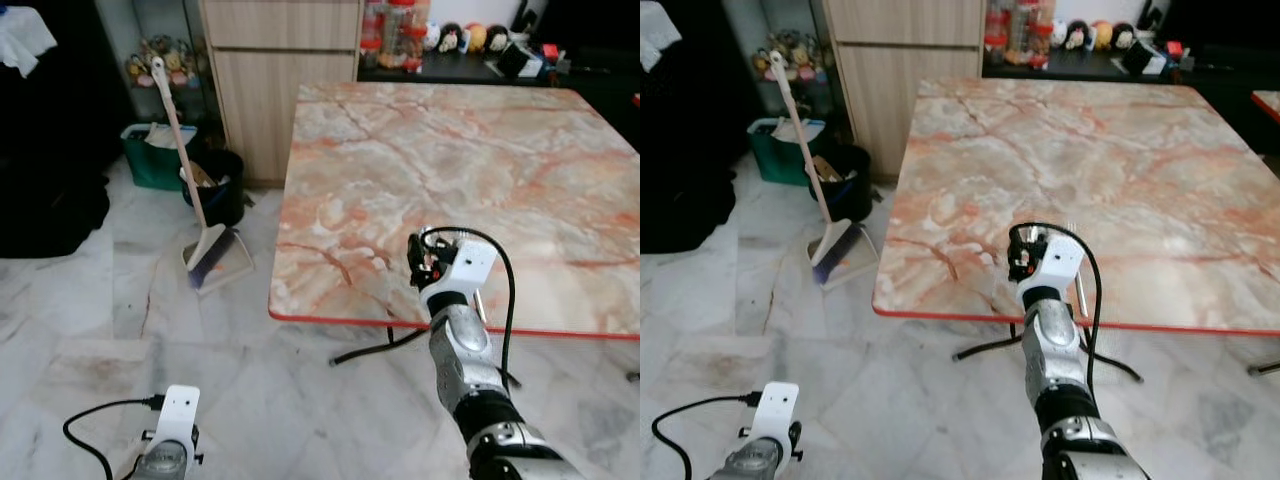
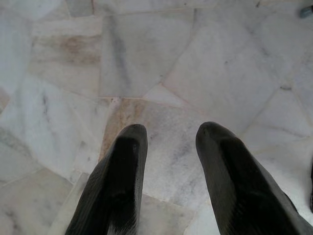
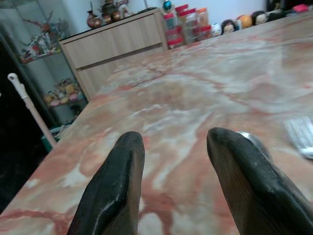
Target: Setting the table
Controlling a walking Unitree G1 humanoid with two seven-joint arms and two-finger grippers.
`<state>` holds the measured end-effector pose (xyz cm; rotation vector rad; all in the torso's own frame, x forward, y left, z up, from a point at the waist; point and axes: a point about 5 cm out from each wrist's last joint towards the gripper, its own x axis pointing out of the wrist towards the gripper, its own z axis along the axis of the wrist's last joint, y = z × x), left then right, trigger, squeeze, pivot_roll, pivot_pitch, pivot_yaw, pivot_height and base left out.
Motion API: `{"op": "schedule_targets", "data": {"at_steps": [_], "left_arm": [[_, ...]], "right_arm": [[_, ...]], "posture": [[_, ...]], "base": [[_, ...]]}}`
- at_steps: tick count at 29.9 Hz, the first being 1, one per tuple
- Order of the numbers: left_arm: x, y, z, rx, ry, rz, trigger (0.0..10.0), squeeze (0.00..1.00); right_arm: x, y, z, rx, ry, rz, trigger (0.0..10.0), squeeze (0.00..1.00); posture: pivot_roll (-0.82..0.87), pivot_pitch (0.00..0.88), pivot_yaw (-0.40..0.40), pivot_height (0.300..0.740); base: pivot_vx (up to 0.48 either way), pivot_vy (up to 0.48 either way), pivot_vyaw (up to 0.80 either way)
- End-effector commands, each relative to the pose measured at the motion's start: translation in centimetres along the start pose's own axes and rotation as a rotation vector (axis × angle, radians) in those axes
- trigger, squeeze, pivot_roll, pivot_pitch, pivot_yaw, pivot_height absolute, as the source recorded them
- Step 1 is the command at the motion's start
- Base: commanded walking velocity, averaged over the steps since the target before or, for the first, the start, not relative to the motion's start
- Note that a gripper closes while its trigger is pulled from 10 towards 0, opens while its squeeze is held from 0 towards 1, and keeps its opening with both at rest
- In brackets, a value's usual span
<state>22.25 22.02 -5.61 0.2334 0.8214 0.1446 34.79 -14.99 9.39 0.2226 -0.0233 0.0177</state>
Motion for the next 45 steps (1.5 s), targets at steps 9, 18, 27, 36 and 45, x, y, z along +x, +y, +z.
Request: {"op": "schedule_targets", "data": {"at_steps": [9, 18, 27, 36, 45], "left_arm": [[-0.2, 0.2, -0.8, 0.026, 0.008, -0.005, 10.0, 0.0], [-0.2, 0.4, -0.8, 0.017, -0.001, 0.002, 10.0, 0.0], [-0.3, 0.4, -1.3, 0.014, 0.008, -0.001, 10.0, 0.0], [-0.3, 0.4, -1.4, 0.007, 0.012, 0.002, 10.0, 0.0], [-0.4, 0.1, -1.8, 0.018, 0.025, -0.014, 10.0, 0.0]], "right_arm": [[-0.2, 0.0, -0.2, -0.001, -0.007, 0.013, 10.0, 0.0], [-0.5, 0.5, -0.4, -0.013, -0.012, 0.04, 10.0, 0.0], [-1.3, 0.8, -1.0, -0.011, -0.006, 0.044, 10.0, 0.0], [-4.1, -0.8, -1.6, -0.156, 0.042, 0.009, 10.0, 0.0], [-4.0, -2.7, -0.3, -0.186, 0.048, -0.049, 10.0, 0.0]], "posture": [[0.03, 0.046, -0.02, 0.74], [0.04, 0.059, -0.026, 0.74], [0.03, 0.081, -0.023, 0.74], [0.02, 0.111, -0.026, 0.74], [0.0, 0.117, -0.014, 0.74]], "base": [[0.375, 0.0, 0.0], [0.196, 0.0, 0.0], [0.0, 0.0, 0.0], [0.0, 0.0, 0.0], [0.0, 0.0, 0.0]]}}
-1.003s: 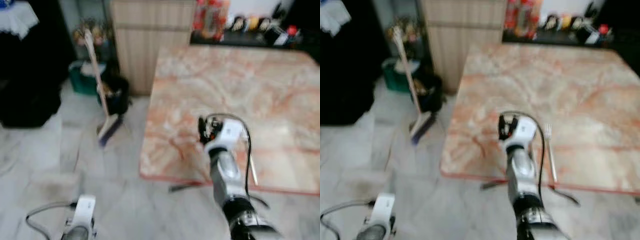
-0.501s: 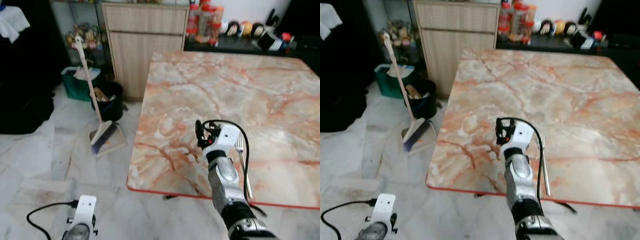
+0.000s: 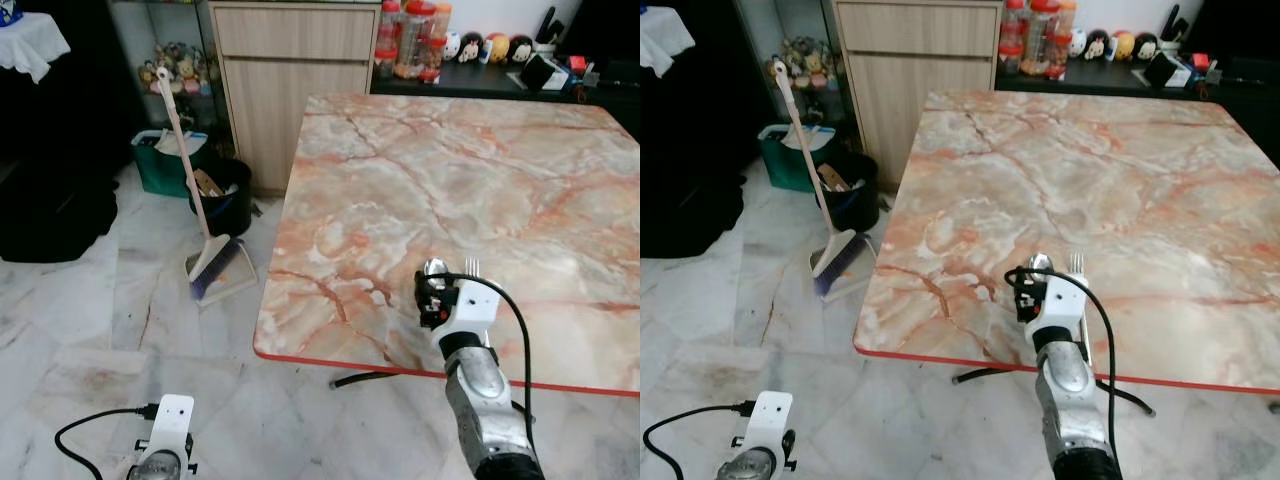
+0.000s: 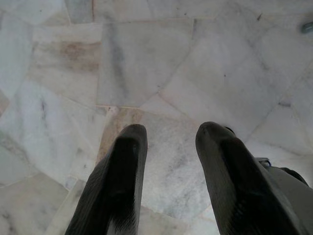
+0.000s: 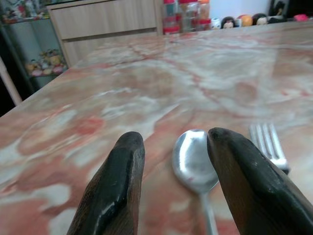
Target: Setting the table
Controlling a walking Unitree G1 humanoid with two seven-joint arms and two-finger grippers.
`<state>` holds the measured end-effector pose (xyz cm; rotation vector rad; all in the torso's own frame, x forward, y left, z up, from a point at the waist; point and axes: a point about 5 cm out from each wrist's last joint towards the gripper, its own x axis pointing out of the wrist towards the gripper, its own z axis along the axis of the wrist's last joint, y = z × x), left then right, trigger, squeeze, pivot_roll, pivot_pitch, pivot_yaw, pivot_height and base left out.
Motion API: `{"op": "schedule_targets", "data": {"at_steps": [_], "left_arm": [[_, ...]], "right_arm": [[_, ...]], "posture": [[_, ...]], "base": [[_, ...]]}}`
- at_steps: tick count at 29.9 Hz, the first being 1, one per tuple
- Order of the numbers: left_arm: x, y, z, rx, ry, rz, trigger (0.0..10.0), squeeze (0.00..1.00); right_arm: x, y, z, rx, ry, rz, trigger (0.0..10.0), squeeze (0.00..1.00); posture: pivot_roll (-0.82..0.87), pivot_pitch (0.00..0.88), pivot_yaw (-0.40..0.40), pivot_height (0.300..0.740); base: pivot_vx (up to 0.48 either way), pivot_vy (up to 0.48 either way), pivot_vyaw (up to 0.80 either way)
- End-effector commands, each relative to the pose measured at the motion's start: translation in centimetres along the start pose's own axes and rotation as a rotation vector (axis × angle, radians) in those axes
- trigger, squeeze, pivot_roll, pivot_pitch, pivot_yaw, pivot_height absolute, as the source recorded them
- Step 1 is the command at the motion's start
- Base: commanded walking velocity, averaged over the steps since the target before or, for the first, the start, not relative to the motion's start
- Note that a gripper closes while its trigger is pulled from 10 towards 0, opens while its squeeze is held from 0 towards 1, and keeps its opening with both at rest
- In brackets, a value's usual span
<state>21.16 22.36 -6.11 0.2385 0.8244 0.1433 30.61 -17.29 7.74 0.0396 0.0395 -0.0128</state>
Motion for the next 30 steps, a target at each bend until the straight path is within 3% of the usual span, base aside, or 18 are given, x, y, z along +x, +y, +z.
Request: {"op": "schedule_targets", "data": {"at_steps": [1, 10, 11, 12, 17, 18, 20, 25, 30], "left_arm": [[-0.1, -0.2, -0.5, 0.013, 0.022, -0.016, 10.0, 0.0], [-0.1, -0.1, -0.4, 0.012, 0.023, -0.015, 10.0, 0.0], [-0.1, -0.1, -0.4, 0.012, 0.023, -0.014, 10.0, 0.0], [-0.1, -0.1, -0.4, 0.012, 0.023, -0.014, 10.0, 0.0], [-0.1, -0.1, -0.5, 0.011, 0.024, -0.014, 10.0, 0.0], [-0.1, -0.1, -0.5, 0.01, 0.025, -0.015, 10.0, 0.0], [-0.1, -0.2, -0.6, 0.009, 0.027, -0.016, 10.0, 0.0], [-0.1, -0.3, -0.7, 0.011, 0.031, -0.018, 10.0, 0.0], [-0.1, -0.3, -0.7, 0.014, 0.031, -0.02, 10.0, 0.0]], "right_arm": [[0.3, -0.5, 0.9, -0.005, -0.012, -0.025, 10.0, 0.0], [0.0, -0.8, 1.8, 0.015, 0.081, -0.026, 10.0, 0.0], [-0.1, -0.7, 1.9, 0.018, 0.077, -0.018, 10.0, 0.73], [-0.3, -0.6, 1.9, 0.02, 0.077, -0.008, 10.0, 1.0], [-0.7, -0.4, 1.8, 0.008, 0.101, -0.003, 10.0, 1.0], [-1.2, -0.2, 1.5, 0.015, 0.128, -0.006, 10.0, 0.0], [-2.2, 0.0, 0.4, 0.007, 0.187, -0.022, 10.0, 0.0], [-2.8, 0.3, -0.3, 0.027, 0.222, -0.027, 10.0, 0.0], [-2.3, -1.3, -0.3, 0.013, 0.221, -0.063, 10.0, 0.0]], "posture": [[0.0, 0.118, -0.013, 0.74], [0.0, 0.11, -0.013, 0.74], [0.0, 0.11, -0.013, 0.74], [0.0, 0.11, -0.015, 0.74], [0.01, 0.109, -0.016, 0.74], [0.0, 0.114, -0.02, 0.74], [0.01, 0.116, -0.02, 0.74], [0.01, 0.121, -0.021, 0.74], [0.0, 0.121, -0.015, 0.74]], "base": [[0.0, 0.0, 0.0], [0.0, 0.0, 0.0], [0.0, 0.0, 0.0], [0.0, 0.0, 0.0], [0.0, 0.0, 0.0], [0.0, 0.0, 0.0], [0.0, 0.0, 0.0], [0.0, 0.0, 0.0], [0.0, 0.0, 0.0]]}}
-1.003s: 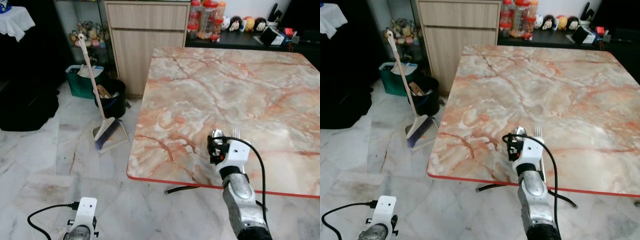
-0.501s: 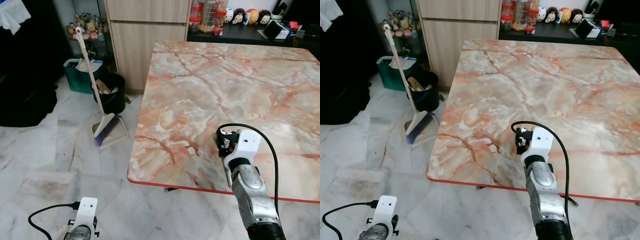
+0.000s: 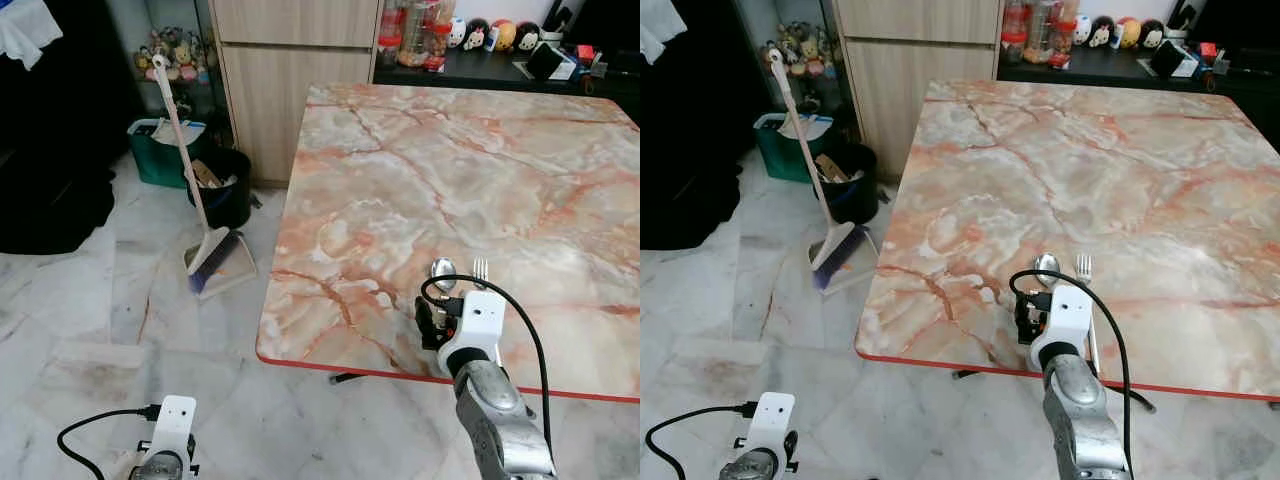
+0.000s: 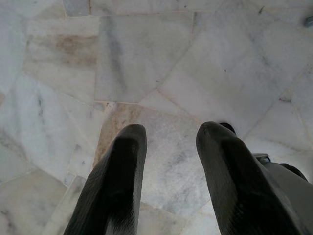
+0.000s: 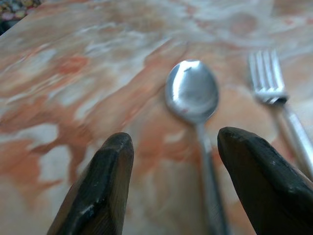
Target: Setting the table
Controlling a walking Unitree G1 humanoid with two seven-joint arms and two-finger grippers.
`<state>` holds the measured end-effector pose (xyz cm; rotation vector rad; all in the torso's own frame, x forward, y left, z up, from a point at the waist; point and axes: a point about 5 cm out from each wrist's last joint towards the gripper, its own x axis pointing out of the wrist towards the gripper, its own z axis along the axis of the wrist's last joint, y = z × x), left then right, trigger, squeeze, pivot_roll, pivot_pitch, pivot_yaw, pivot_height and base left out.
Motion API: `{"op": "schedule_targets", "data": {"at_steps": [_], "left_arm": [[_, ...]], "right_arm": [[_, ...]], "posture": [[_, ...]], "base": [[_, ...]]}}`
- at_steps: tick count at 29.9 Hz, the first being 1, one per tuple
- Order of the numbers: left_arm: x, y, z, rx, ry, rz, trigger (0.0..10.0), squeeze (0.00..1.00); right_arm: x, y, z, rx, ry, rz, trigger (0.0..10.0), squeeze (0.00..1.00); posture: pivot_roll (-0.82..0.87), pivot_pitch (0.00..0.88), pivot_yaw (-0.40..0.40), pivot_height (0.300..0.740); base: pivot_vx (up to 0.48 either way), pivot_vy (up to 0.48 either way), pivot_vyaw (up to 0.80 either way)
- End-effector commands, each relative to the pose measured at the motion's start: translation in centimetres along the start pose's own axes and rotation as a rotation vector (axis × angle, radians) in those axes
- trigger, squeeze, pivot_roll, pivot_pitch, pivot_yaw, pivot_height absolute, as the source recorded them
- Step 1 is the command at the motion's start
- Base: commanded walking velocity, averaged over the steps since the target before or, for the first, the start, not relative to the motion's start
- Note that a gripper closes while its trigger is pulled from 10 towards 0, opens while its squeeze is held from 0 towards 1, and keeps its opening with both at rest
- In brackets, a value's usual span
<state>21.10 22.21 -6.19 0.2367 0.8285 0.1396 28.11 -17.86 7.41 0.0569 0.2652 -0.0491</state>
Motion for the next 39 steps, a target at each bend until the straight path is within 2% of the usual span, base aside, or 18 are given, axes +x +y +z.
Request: {"op": "schedule_targets", "data": {"at_steps": [1, 6, 13, 26, 34, 39], "left_arm": [[-0.1, -0.2, -0.6, 0.013, 0.027, -0.015, 10.0, 0.0], [-0.1, -0.2, -0.6, 0.007, 0.024, -0.011, 10.0, 0.0], [-0.1, -0.2, -0.6, 0.011, 0.027, -0.016, 10.0, 0.0], [-0.1, 0.0, -0.6, 0.019, 0.028, -0.016, 10.0, 0.0], [-0.1, 0.1, -0.6, 0.029, 0.024, -0.013, 10.0, 0.0], [-0.1, 0.2, -0.4, 0.022, 0.01, -0.004, 10.0, 0.0]], "right_arm": [[0.2, -0.8, 0.4, -0.002, -0.013, -0.023, 10.0, 0.0], [0.4, -0.9, 1.4, -0.003, -0.029, -0.023, 10.0, 0.0], [0.9, -0.4, 0.8, 0.002, -0.014, -0.022, 10.0, 0.0], [0.9, -2.0, -0.6, 0.012, 0.017, -0.11, 10.0, 0.0], [1.0, -1.6, -1.4, 0.014, 0.035, -0.098, 10.0, 0.0], [1.3, -0.9, -0.4, 0.032, -0.022, -0.057, 10.0, 0.0]], "posture": [[0.0, 0.12, -0.016, 0.74], [0.01, 0.119, -0.02, 0.74], [0.01, 0.121, -0.015, 0.74], [0.01, 0.123, -0.004, 0.74], [0.02, 0.114, 0.0, 0.74], [0.02, 0.103, -0.003, 0.74]], "base": [[0.0, 0.0, 0.0], [0.0, 0.0, 0.0], [0.0, 0.0, 0.0], [0.0, 0.0, 0.0], [0.0, 0.0, 0.0], [0.0, 0.0, 0.0]]}}
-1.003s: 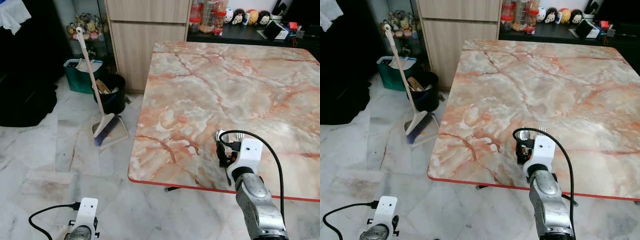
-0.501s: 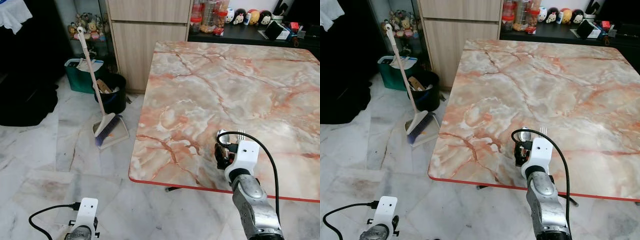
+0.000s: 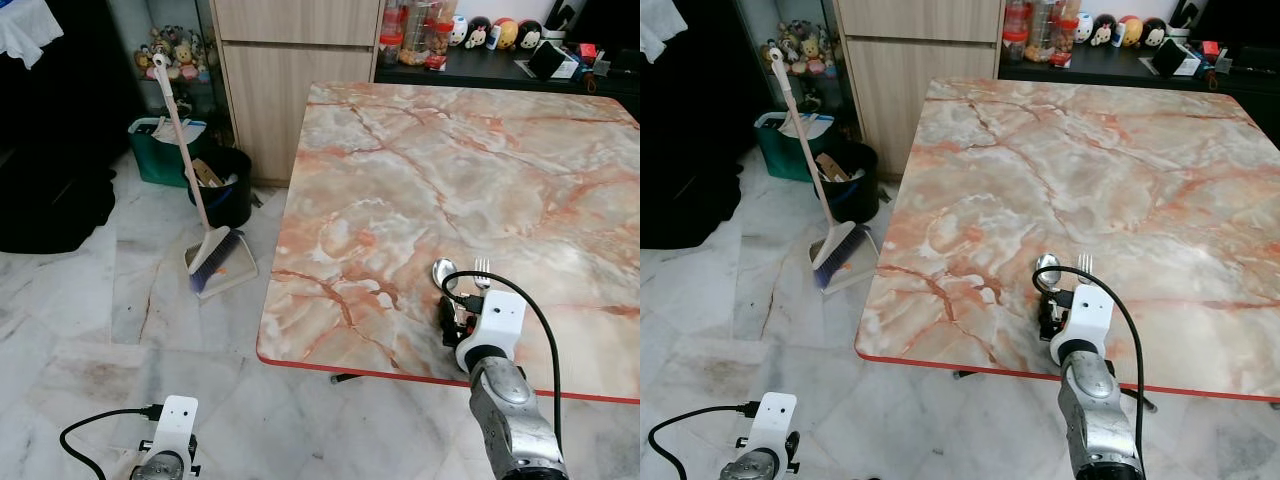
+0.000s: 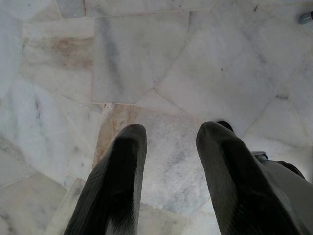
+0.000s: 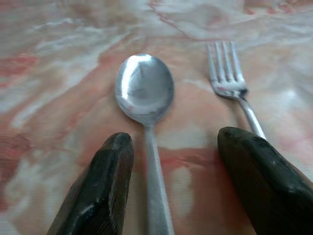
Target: Setting the table
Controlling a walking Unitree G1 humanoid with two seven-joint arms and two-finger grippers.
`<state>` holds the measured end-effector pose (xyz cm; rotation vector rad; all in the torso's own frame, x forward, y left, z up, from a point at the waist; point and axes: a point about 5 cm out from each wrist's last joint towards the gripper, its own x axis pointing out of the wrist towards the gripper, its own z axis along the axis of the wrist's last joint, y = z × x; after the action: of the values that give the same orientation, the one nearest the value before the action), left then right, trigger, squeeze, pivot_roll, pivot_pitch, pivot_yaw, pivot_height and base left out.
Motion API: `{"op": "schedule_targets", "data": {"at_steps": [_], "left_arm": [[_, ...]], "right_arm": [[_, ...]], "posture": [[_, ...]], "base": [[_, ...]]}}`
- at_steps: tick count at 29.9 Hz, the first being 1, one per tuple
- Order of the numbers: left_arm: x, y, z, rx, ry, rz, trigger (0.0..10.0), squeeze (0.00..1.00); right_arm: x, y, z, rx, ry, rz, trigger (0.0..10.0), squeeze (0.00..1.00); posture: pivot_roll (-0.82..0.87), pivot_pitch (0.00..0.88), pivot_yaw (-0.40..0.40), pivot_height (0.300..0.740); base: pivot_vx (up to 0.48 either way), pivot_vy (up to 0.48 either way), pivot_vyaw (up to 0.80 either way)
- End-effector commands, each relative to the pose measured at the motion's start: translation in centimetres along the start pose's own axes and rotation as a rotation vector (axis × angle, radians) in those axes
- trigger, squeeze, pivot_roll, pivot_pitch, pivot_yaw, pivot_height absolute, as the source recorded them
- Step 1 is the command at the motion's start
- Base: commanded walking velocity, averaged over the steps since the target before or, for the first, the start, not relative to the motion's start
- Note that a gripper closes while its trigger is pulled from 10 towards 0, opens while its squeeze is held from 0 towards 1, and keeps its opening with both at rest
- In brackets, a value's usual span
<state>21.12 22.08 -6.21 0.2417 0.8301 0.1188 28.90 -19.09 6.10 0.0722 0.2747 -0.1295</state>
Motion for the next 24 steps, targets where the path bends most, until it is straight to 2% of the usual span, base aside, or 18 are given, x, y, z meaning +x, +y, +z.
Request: {"op": "schedule_targets", "data": {"at_steps": [1, 13, 24], "left_arm": [[-0.1, 0.4, -0.4, 0.007, 0.009, 0.013, 10.0, 0.0], [0.0, 0.2, -0.1, 0.0, 0.004, 0.0, 10.0, 0.0], [-0.1, -0.2, -0.9, 0.006, 0.047, -0.026, 10.0, 0.0]], "right_arm": [[0.1, 0.5, 0.7, 0.009, -0.037, 0.025, 10.0, 0.0], [0.6, 1.0, 0.8, 0.002, -0.034, 0.039, 10.0, 0.0], [0.7, 1.6, 0.1, -0.028, 0.013, 0.051, 10.0, 0.0]], "posture": [[0.02, 0.102, -0.003, 0.74], [0.03, 0.086, -0.01, 0.74], [0.03, 0.089, -0.015, 0.74]], "base": [[0.0, 0.0, 0.0], [0.0, 0.0, 0.0], [0.0, 0.0, 0.0]]}}
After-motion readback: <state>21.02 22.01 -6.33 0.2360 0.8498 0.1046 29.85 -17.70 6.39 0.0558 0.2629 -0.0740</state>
